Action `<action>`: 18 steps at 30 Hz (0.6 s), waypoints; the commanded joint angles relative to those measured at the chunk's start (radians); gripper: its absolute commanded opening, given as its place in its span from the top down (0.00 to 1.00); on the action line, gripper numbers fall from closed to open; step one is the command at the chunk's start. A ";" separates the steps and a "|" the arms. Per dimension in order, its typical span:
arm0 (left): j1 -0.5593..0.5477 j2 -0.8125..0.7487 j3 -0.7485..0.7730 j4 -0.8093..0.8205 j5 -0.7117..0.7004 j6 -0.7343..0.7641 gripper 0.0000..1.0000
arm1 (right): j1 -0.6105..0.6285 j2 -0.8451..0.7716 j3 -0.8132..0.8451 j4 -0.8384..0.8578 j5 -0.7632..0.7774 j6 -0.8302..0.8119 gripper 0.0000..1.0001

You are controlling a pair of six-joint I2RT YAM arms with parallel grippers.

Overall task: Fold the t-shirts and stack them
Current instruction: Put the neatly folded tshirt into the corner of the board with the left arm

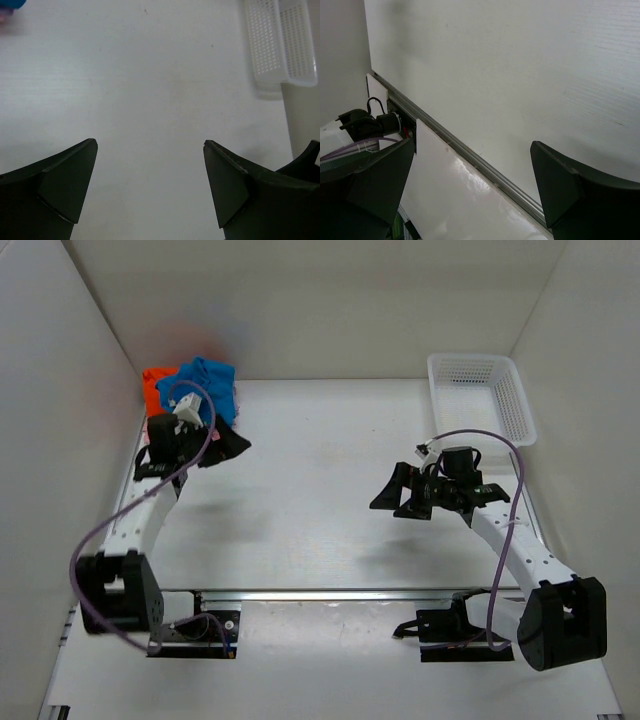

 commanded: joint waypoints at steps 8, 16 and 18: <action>-0.035 0.587 0.536 0.155 -0.036 -0.030 0.01 | -0.049 -0.003 0.033 0.136 -0.082 0.078 0.01; 0.098 0.823 0.774 0.082 -0.321 0.023 0.01 | -0.066 0.080 0.104 0.182 -0.126 0.110 0.01; 0.127 0.844 0.817 0.076 -0.401 0.065 0.02 | -0.067 0.092 0.102 0.200 -0.133 0.125 0.01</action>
